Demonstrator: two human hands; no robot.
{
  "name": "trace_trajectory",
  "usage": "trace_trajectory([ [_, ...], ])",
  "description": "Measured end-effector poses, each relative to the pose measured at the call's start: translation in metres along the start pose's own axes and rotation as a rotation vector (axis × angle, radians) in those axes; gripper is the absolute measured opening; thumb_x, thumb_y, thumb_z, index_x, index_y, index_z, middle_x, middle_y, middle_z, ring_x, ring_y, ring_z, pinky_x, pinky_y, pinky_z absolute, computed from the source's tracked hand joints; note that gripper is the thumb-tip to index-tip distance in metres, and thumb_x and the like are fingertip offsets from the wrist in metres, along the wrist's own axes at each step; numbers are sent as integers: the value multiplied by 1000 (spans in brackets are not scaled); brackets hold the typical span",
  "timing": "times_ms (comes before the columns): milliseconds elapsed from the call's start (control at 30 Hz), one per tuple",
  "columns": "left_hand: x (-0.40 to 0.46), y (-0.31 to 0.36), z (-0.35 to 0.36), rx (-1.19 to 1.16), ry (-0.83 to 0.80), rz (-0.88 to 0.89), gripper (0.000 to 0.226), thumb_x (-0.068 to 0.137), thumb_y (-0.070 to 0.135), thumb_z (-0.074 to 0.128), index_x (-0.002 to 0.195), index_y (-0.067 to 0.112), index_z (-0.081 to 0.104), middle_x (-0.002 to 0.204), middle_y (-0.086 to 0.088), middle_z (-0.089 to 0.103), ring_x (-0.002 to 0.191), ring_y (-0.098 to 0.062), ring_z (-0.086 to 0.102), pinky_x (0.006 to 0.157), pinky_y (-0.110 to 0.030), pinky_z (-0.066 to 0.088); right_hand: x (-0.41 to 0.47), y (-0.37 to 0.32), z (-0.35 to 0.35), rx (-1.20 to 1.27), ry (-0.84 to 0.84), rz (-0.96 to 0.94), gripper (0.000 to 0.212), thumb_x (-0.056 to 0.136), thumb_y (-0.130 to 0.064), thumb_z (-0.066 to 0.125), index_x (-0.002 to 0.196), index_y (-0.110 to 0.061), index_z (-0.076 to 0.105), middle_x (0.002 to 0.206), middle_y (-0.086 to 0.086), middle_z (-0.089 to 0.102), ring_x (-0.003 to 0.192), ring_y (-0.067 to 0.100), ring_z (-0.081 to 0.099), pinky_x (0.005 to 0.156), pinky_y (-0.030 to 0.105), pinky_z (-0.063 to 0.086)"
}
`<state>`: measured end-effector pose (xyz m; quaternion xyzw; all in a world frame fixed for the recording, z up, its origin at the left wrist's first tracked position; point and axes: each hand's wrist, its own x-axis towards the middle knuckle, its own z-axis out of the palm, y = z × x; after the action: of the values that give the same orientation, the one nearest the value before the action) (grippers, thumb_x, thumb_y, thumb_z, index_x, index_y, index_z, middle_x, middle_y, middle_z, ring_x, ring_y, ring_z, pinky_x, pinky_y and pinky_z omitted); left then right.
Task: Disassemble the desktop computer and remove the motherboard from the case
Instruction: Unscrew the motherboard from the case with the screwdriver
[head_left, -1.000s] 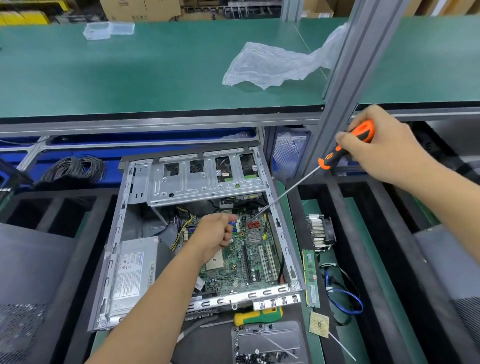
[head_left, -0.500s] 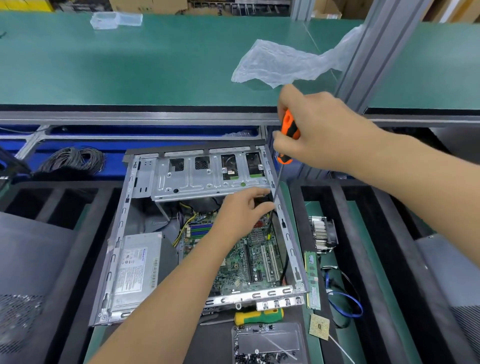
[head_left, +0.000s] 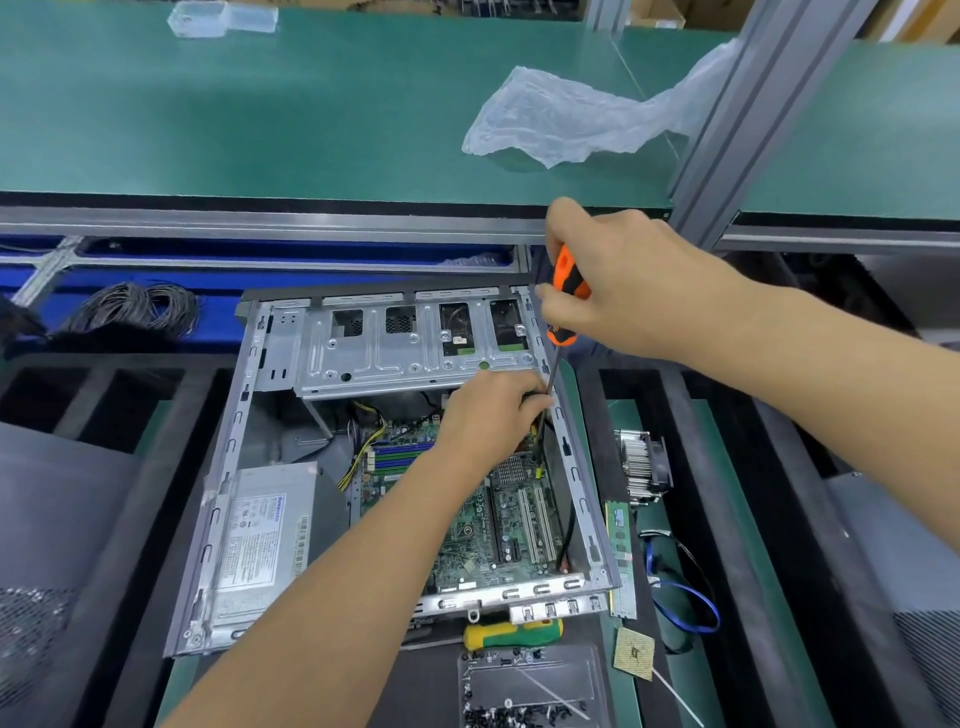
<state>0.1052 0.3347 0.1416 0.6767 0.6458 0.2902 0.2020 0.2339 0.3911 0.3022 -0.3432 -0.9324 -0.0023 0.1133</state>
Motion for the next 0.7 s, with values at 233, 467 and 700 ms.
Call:
trace_trajectory([
  [233, 2, 0, 1, -2, -7, 5, 20, 95, 33, 61, 95, 18, 74, 45, 17, 35, 50, -11, 37, 60, -36, 50, 0, 0, 1, -6, -4, -5, 29, 91, -38, 55, 94, -17, 35, 68, 5, 50, 60, 31, 50, 50, 33, 37],
  [467, 1, -2, 3, -24, 8, -2, 18, 95, 31, 62, 93, 17, 74, 44, 18, 33, 45, -1, 35, 55, -30, 40, -1, 0, 2, -14, -4, -9, 29, 91, -38, 55, 94, -18, 35, 66, 3, 49, 57, 27, 48, 47, 29, 31],
  [700, 0, -4, 5, -20, -9, -16, 19, 95, 34, 61, 92, 20, 73, 46, 18, 36, 52, -10, 41, 56, -28, 37, -2, -1, 4, -50, 5, -28, 28, 92, -37, 54, 94, -15, 36, 65, 3, 47, 59, 30, 48, 47, 25, 20],
])
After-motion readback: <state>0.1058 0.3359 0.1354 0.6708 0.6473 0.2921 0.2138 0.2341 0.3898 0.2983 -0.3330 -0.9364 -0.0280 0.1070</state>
